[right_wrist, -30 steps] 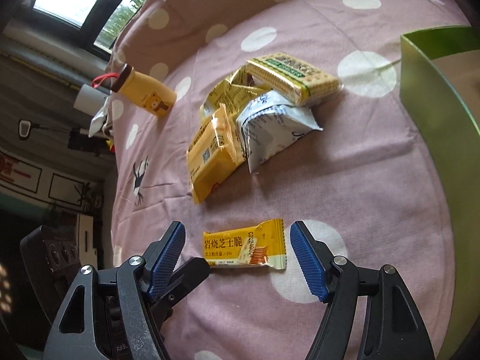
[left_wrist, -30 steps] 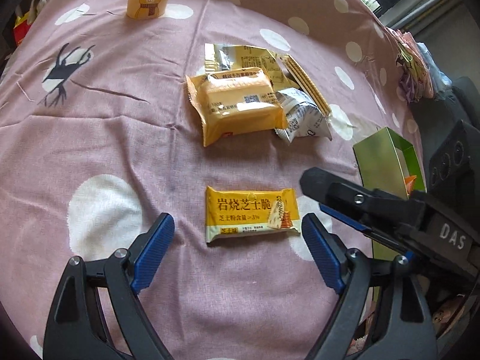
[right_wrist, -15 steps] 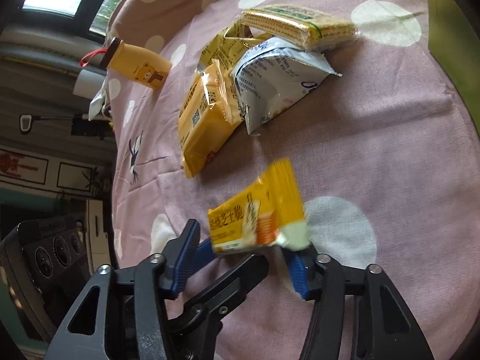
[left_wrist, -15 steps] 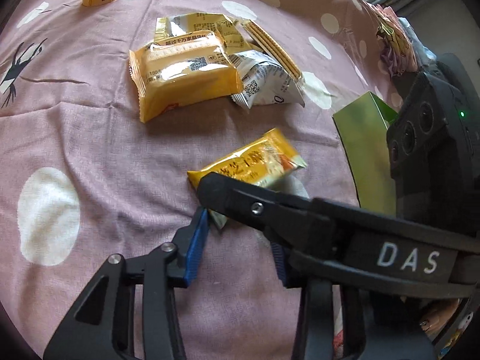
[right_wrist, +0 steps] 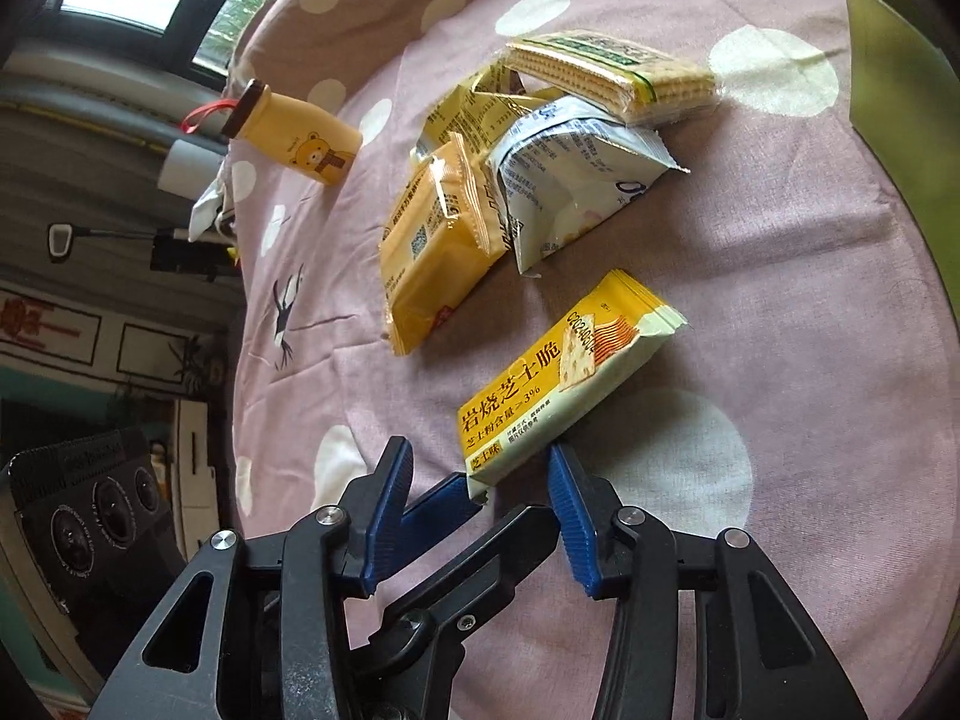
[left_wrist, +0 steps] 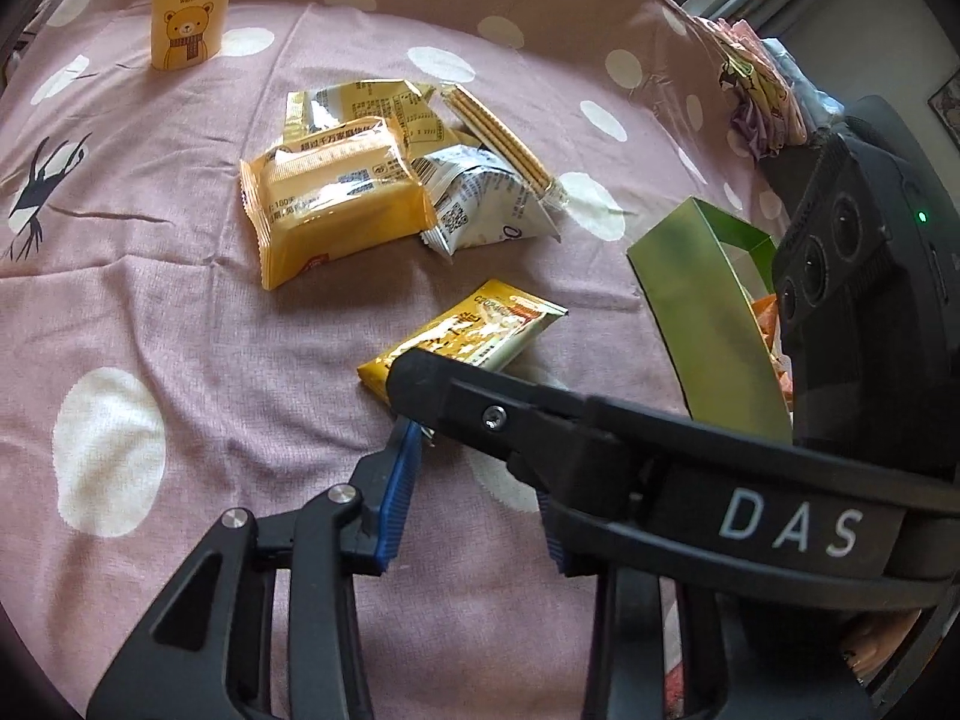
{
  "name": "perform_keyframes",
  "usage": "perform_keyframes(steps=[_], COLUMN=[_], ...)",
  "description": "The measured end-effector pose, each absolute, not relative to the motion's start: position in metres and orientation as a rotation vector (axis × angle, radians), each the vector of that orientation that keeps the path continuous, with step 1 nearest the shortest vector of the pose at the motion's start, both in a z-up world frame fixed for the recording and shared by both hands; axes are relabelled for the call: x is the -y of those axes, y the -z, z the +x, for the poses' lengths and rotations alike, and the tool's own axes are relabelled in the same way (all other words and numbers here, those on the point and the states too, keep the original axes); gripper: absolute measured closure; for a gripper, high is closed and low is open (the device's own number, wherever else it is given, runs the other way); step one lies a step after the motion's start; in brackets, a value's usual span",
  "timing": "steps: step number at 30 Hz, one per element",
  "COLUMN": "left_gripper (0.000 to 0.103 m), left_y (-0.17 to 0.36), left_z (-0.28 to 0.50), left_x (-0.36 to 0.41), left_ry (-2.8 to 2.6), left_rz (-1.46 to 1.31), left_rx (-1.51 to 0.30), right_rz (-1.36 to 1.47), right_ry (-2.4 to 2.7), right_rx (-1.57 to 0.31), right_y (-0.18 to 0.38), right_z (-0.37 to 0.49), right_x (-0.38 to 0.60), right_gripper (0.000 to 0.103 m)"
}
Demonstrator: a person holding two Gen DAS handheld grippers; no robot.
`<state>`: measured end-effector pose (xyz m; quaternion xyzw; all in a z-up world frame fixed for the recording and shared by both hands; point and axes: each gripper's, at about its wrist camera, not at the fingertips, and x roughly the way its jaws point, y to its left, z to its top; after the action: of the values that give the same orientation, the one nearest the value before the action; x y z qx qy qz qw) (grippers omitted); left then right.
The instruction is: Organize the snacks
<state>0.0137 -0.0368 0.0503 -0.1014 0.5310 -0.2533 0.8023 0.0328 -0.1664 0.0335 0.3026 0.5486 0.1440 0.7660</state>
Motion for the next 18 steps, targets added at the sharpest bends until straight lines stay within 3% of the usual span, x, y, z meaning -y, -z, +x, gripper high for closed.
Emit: perform_keyframes(steps=[10,18], left_gripper=[0.071,0.067], left_y=[-0.083,-0.082], left_z=[-0.006,-0.004], left_x=[0.04,0.041], left_ry=[0.579,0.551], left_rz=[-0.194,-0.162], left_rx=[-0.979,-1.002], right_rz=[0.648,0.598], right_ry=[-0.346,-0.313], right_rx=[-1.076,-1.084], right_y=[-0.067,-0.071], right_z=[0.019,0.016], right_x=[0.17,0.168], right_gripper=[0.053,0.053])
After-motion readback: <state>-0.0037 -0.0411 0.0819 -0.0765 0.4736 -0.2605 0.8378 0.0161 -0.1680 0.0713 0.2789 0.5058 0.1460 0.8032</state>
